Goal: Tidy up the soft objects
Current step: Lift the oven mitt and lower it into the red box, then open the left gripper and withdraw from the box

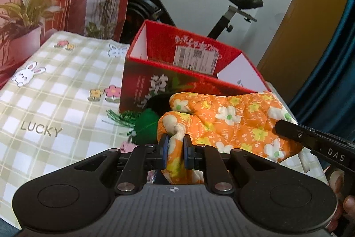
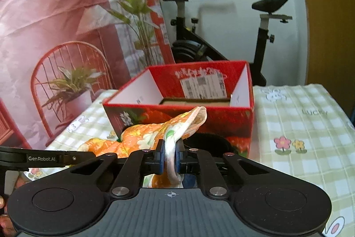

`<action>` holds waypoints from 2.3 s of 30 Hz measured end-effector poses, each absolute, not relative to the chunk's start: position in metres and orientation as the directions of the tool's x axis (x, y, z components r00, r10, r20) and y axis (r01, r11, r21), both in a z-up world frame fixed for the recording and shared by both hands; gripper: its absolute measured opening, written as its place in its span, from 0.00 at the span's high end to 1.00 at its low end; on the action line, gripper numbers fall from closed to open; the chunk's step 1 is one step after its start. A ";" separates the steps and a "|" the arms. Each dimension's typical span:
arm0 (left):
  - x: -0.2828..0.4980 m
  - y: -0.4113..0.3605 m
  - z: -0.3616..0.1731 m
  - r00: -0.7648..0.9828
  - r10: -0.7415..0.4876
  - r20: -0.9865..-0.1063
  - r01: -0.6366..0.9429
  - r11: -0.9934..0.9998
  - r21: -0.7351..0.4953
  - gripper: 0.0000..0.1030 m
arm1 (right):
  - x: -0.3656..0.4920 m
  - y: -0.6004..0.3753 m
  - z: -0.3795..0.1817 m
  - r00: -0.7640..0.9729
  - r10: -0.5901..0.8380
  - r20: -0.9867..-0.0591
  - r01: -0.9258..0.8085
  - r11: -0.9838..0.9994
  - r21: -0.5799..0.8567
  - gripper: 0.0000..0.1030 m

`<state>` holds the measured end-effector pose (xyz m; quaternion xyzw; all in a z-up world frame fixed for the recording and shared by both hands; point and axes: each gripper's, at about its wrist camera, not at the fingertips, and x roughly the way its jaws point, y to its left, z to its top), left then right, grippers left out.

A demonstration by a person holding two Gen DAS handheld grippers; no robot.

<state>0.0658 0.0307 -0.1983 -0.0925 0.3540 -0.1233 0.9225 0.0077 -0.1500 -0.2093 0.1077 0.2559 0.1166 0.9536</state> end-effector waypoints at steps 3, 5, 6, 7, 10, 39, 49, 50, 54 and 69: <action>0.065 0.032 -0.188 0.744 -0.289 -0.603 0.164 0.953 -0.254 0.86 | 0.007 -0.149 -0.200 0.851 0.284 -0.441 -0.184 0.949 0.257 0.92; 0.069 0.032 -0.180 0.758 -0.285 -0.586 0.165 0.954 -0.250 0.86 | 0.012 -0.148 -0.192 0.855 0.290 -0.429 -0.195 0.948 0.251 0.92; 0.072 0.032 -0.174 0.768 -0.282 -0.575 0.164 0.955 -0.249 0.86 | 0.015 -0.148 -0.188 0.857 0.293 -0.424 -0.201 0.947 0.249 0.92; 0.077 0.032 -0.169 0.776 -0.280 -0.565 0.164 0.955 -0.248 0.86 | 0.019 -0.149 -0.184 0.857 0.299 -0.419 -0.209 0.946 0.247 0.92; 0.095 0.031 -0.153 0.800 -0.269 -0.536 0.168 0.959 -0.229 0.86 | 0.040 -0.150 -0.171 0.855 0.315 -0.412 -0.231 0.943 0.240 0.92; 0.271 -0.004 -0.194 0.592 -0.245 -0.768 0.158 0.969 -0.188 0.86 | 0.249 -0.162 -0.248 0.624 0.272 -0.732 -0.090 0.956 0.278 0.93; 0.272 -0.009 -0.195 0.577 -0.233 -0.782 0.167 0.972 -0.166 0.81 | 0.252 -0.166 -0.252 0.586 0.236 -0.775 -0.049 0.965 0.257 0.83; 0.273 -0.009 -0.194 0.579 -0.234 -0.781 0.169 0.972 -0.166 0.78 | 0.251 -0.166 -0.251 0.591 0.229 -0.774 -0.050 0.967 0.248 0.79; 0.269 -0.007 -0.184 0.609 -0.229 -0.759 0.172 0.973 -0.155 0.62 | 0.246 -0.166 -0.240 0.611 0.212 -0.762 -0.068 0.974 0.216 0.77; 0.213 0.007 -0.127 0.728 -0.230 -0.645 0.247 0.967 -0.065 0.33 | 0.193 -0.171 -0.188 0.750 0.202 -0.630 -0.103 0.976 0.190 0.08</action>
